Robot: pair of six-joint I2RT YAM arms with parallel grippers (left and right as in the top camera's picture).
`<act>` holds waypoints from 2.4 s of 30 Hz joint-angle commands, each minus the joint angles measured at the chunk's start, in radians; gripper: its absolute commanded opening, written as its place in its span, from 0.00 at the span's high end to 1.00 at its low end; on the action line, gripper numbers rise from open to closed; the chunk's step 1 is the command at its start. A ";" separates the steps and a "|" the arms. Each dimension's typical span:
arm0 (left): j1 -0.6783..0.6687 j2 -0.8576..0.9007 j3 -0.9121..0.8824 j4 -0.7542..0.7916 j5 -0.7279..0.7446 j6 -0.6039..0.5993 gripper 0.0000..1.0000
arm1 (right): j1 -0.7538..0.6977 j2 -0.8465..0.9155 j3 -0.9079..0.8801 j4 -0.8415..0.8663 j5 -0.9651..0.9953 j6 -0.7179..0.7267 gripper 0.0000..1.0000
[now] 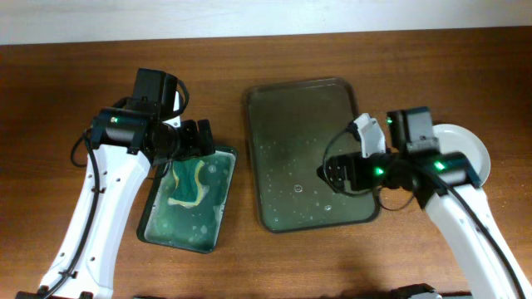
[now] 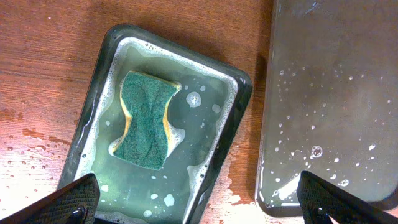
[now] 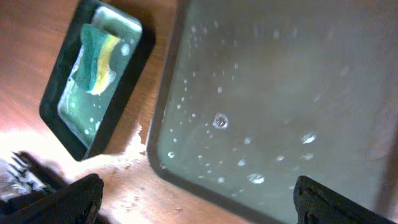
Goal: Clean dirty plates on tray and stack at the side
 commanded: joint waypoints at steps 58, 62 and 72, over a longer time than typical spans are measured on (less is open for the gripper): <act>0.066 -1.126 -1.050 1.050 -0.125 0.317 0.00 | -0.068 -1.226 -1.057 0.830 0.353 -0.159 0.02; 0.101 -1.318 -1.222 1.160 -0.125 0.318 0.00 | -0.068 -1.226 -1.057 0.830 0.353 -0.159 0.01; 0.134 -1.510 -1.469 1.228 -0.130 0.323 0.01 | -0.068 -1.226 -1.057 0.830 0.352 -0.159 0.02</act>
